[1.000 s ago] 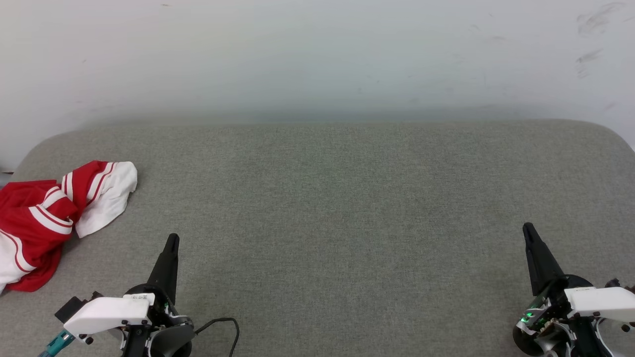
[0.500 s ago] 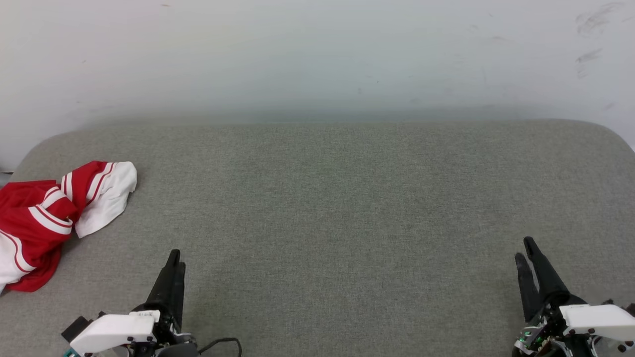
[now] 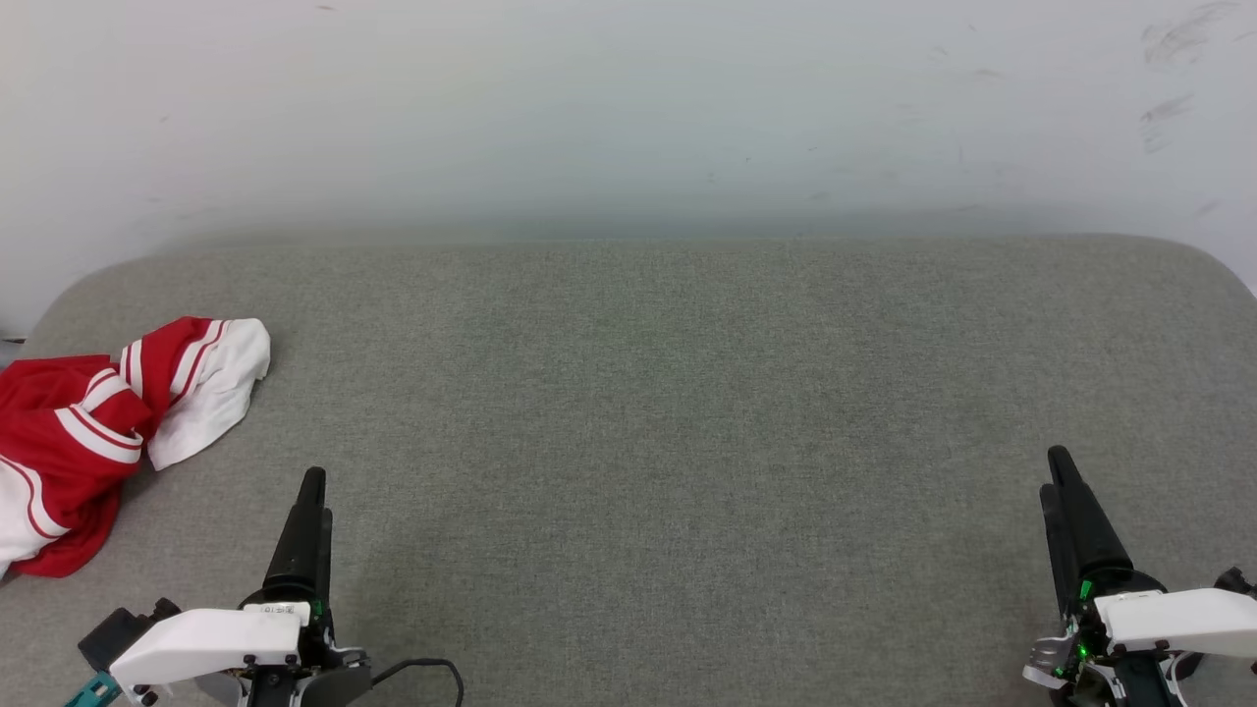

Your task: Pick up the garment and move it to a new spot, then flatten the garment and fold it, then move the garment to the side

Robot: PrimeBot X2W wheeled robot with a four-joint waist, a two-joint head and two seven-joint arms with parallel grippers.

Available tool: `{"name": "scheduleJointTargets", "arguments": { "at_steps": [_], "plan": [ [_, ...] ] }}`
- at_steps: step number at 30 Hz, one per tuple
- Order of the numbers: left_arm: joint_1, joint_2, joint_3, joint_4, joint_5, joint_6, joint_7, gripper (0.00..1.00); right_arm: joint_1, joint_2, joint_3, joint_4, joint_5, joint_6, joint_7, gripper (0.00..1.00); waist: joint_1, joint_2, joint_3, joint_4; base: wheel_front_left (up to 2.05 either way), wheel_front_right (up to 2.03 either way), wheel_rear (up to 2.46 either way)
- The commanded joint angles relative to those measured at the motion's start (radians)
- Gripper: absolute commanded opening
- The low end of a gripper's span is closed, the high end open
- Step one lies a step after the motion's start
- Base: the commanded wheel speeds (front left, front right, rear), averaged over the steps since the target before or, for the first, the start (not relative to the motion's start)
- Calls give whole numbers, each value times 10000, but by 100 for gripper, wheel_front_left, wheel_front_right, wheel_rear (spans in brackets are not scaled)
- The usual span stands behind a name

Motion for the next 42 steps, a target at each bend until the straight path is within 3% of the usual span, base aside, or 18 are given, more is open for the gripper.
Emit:
{"name": "scheduleJointTargets", "arguments": {
  "at_steps": [1, 18, 42],
  "plan": [
    [-182, 17, 32, -390, 583, 91, -142, 100, -28, -2, 25, -362, -528, 0, -146, 100, 0, -1, 5, 4, 0, 0, 0],
    [64, 23, -794, -1243, 4697, 1189, -839, 100, 214, 1, 290, -1155, -4384, 0, -848, 100, 0, -1, 19, 40, 0, 0, 0],
    [331, 115, -1523, -1585, 8292, 1744, -1609, 100, 544, 4, 694, -1373, -8146, -1, -1612, 100, 0, -1, 11, 95, 0, 0, 0]
  ]
}}
